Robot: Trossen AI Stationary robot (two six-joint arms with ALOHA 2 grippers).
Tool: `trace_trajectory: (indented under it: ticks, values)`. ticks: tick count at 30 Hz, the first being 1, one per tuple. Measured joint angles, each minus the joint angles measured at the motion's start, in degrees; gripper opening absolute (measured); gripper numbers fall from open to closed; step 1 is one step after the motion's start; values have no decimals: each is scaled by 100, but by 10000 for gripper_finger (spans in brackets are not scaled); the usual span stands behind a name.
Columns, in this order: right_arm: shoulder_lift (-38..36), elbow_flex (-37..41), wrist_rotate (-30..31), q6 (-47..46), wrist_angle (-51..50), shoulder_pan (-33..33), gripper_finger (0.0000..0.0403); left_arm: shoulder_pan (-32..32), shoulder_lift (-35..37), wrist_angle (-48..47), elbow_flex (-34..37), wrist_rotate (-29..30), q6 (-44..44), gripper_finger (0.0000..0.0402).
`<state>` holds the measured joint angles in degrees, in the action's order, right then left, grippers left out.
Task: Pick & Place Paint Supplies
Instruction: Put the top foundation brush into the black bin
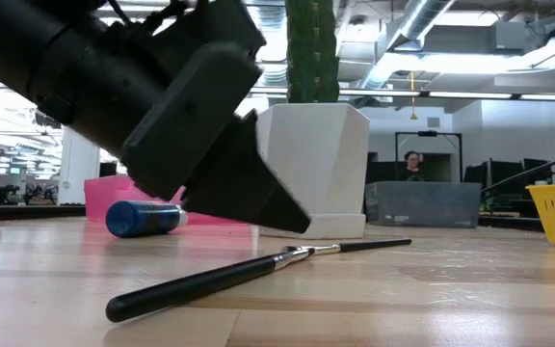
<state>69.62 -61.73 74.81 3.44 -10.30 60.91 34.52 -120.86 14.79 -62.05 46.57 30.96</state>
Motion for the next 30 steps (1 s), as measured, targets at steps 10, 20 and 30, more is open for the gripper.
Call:
trace_trajectory:
  ticks: [10,20,30]
  values:
    - [0,0,0,2,0,0,186,22,0,247,218,-2,232,111]
    - [0,0,-2,0,-1,0,186,7,0,282,218,-162,236,111]
    - [0,0,-4,0,-18,2,186,-63,-510,1094,187,-277,275,111]
